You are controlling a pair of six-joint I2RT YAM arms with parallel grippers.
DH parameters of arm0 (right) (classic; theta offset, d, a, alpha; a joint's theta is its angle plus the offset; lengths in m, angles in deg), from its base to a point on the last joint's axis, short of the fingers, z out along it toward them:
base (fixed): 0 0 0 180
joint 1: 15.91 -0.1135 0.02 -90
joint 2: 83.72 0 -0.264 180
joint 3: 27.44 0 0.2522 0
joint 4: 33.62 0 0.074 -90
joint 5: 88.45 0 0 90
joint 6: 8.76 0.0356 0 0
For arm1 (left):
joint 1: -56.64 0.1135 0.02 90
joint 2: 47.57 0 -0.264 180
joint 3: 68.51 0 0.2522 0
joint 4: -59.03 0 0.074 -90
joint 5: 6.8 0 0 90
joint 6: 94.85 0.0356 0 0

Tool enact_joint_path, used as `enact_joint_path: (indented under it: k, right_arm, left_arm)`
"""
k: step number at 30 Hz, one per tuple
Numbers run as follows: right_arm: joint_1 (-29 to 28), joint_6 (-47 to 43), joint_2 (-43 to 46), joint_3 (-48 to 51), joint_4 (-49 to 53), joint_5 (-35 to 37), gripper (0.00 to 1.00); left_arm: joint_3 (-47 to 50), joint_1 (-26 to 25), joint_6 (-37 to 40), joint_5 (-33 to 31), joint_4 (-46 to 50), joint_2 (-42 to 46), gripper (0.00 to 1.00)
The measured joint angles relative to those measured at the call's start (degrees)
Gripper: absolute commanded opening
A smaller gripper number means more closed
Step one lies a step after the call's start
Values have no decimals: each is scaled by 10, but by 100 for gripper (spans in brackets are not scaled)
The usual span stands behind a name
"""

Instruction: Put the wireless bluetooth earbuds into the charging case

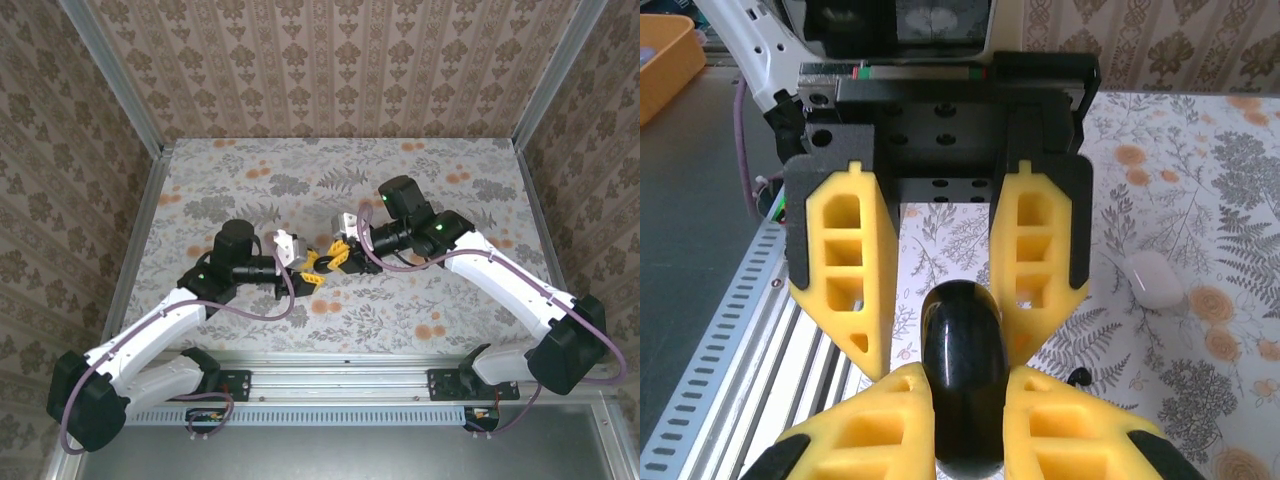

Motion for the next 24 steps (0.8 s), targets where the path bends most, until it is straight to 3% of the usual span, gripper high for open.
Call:
enact_joint_path:
  k: [3, 9, 21, 24]
  right_arm:
    - [-2, 0, 1, 0, 1, 1, 14]
    - [-5, -3, 1, 0, 16, 5, 14]
    - [-9, -13, 1, 0, 31, 21, 15]
    - [-9, -11, 2, 0, 33, 23, 28]
  left_arm:
    - [-1, 0, 1, 0, 4, -5, 37]
    - [-1, 0, 2, 0, 6, -5, 45]
    - [-1, 0, -6, 2, 6, -5, 18]
    - [-1, 0, -5, 2, 7, -5, 14]
